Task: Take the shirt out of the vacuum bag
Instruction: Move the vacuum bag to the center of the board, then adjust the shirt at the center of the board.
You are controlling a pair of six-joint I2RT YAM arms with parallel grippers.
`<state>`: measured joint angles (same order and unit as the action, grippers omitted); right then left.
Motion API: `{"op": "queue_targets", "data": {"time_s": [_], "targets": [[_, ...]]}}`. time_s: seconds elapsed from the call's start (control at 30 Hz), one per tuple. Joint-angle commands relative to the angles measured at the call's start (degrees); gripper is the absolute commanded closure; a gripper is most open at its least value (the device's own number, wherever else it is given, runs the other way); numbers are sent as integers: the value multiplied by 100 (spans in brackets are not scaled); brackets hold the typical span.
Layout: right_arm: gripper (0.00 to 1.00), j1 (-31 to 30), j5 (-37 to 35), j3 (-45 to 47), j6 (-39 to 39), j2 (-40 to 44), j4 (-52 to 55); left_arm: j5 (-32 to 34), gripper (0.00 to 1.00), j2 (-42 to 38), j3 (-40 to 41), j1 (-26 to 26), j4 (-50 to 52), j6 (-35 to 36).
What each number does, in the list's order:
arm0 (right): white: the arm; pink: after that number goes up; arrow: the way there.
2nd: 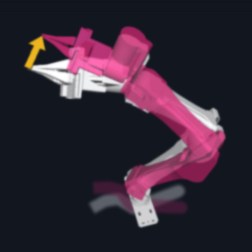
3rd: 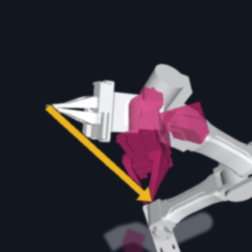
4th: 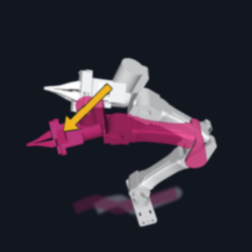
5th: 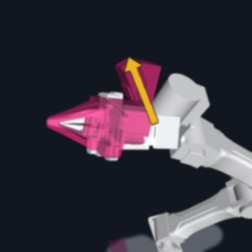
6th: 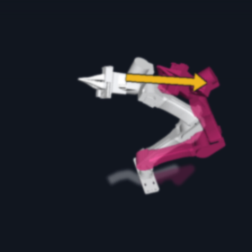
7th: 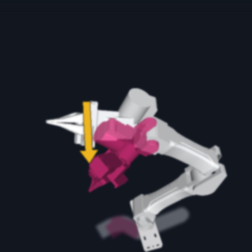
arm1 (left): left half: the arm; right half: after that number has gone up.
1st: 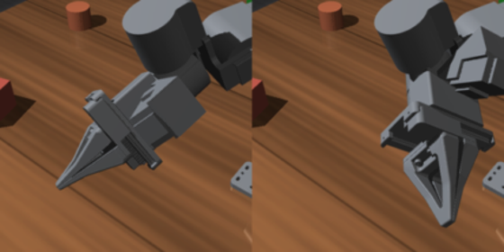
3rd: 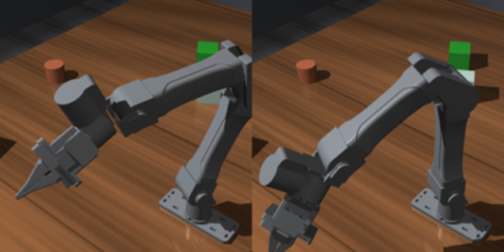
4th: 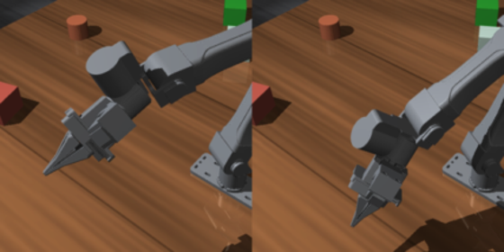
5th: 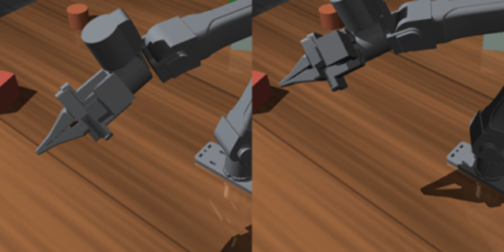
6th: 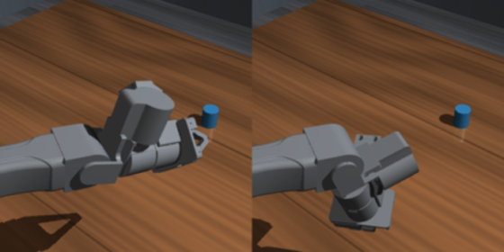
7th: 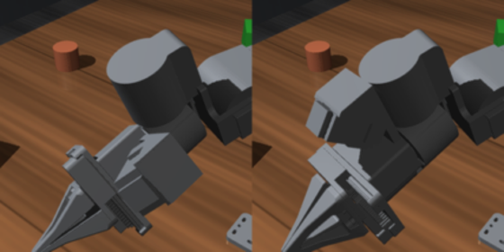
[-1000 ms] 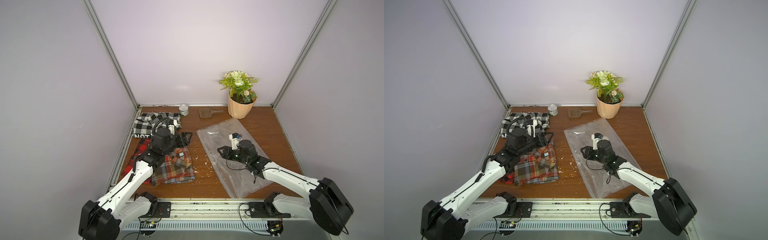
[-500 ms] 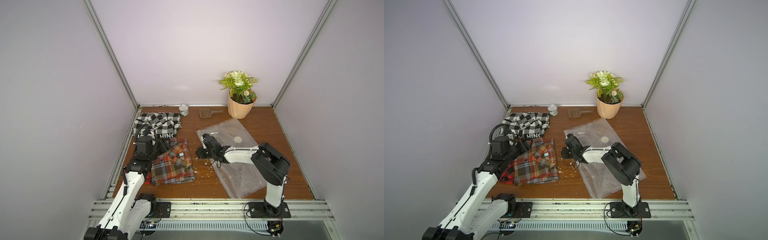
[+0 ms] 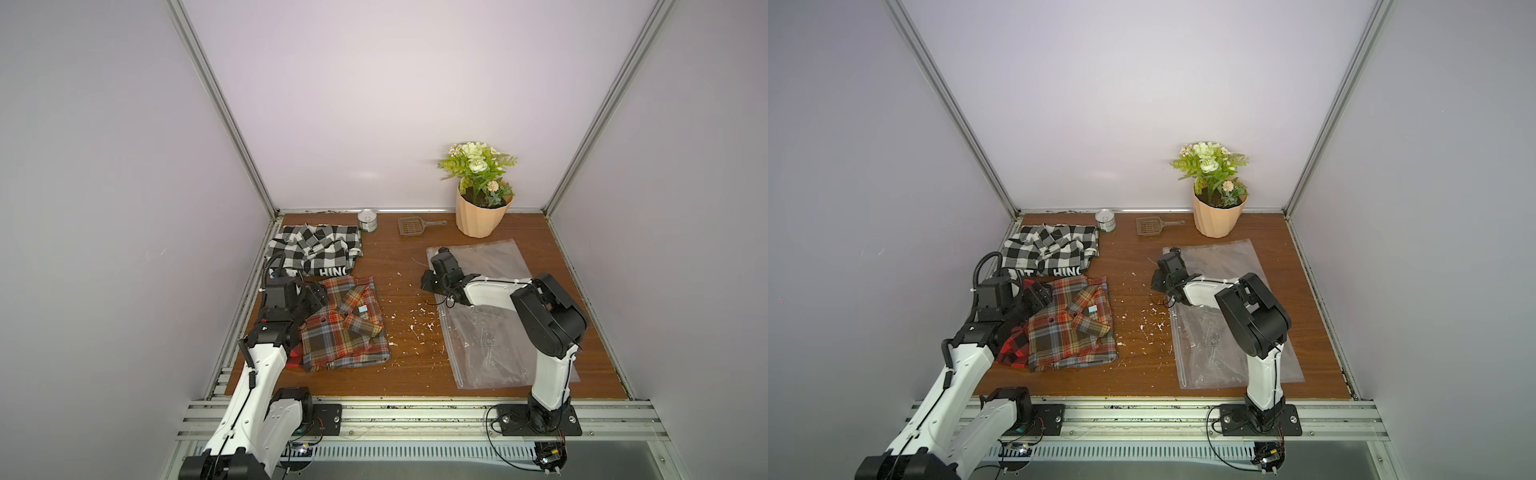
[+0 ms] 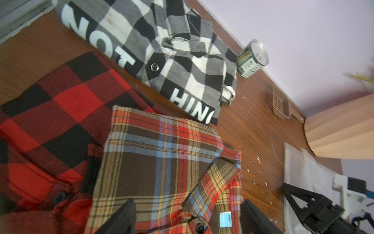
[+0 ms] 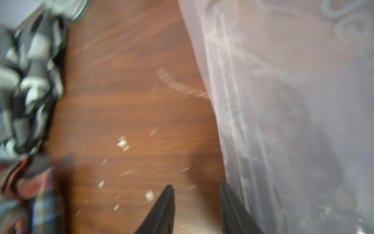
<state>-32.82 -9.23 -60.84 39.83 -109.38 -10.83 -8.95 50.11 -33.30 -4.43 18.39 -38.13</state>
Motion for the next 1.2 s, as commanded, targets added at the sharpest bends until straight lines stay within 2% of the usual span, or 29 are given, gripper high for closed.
{"op": "queue_targets", "data": {"time_s": [0.0,0.3,0.5,0.6,0.7,0.83,1.17], "targets": [[58,320,-84,323,-113,257,391,151,16,172,108,-281,131,119],[49,415,835,250,-670,945,-28,508,10,725,233,-413,64,170],[47,348,1461,87,-815,1324,-14,1120,10,1018,328,-471,44,120],[46,335,1565,86,-811,1479,3,1080,10,1107,470,-471,-171,45],[46,320,1591,84,-811,1588,-27,542,12,1209,690,-470,-614,173],[45,278,1537,-4,-878,1640,130,-264,16,1062,1163,-473,-1443,1],[45,171,1490,71,-872,1633,147,-1405,22,397,1398,-372,-1452,-177]]}}
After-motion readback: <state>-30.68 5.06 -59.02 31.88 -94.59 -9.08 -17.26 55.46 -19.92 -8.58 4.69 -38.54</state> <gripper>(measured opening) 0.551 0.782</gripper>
